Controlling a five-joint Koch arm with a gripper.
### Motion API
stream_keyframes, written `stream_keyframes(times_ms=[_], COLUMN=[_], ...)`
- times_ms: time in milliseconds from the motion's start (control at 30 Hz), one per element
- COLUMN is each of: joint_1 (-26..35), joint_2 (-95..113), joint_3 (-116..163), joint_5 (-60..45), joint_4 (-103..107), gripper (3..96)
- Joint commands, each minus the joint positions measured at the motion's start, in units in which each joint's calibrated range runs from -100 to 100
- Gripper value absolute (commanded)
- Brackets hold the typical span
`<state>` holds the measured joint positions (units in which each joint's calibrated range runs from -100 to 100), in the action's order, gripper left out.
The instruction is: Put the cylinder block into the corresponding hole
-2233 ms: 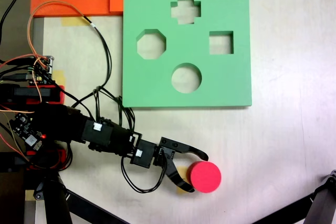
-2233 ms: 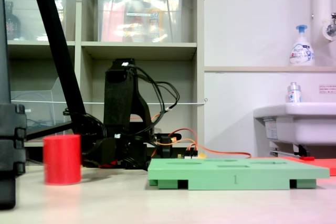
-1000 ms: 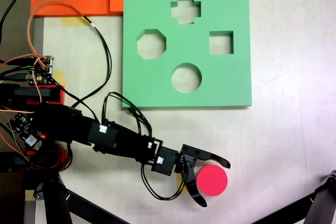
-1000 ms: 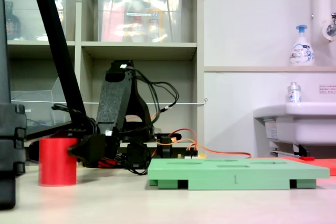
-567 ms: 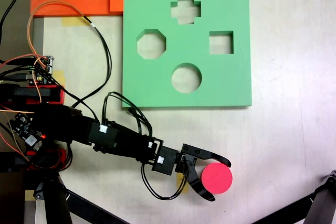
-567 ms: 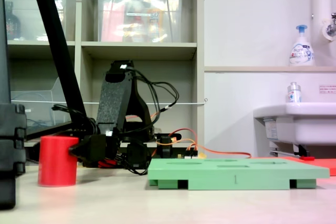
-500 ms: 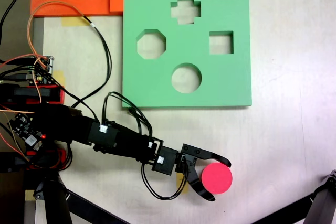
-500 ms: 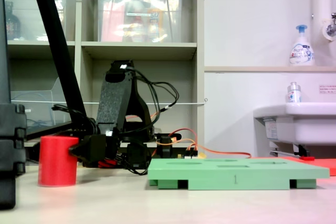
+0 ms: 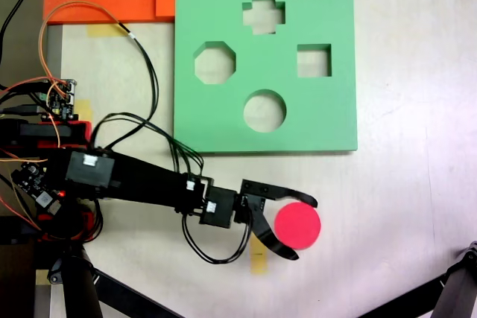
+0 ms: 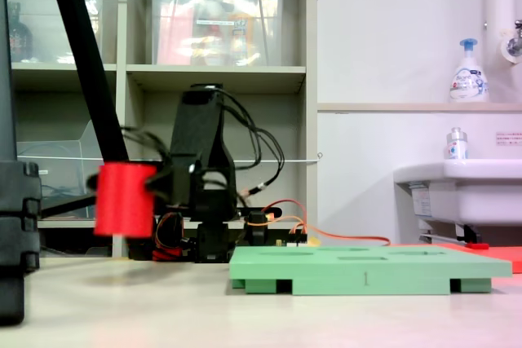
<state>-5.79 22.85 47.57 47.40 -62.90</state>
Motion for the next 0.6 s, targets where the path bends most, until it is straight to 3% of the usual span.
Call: stream_keyframes(times_ms=[33, 267, 600], joint_1=[3.32, 11.14, 17.00], joint_2=[20.31, 43.77, 40.28], joint_3=[1.28, 5.67, 12.74], joint_5=[0.59, 1.47, 1.56], joint_4=[4.50, 16.73, 14.32], gripper=[39.1, 39.2, 39.1])
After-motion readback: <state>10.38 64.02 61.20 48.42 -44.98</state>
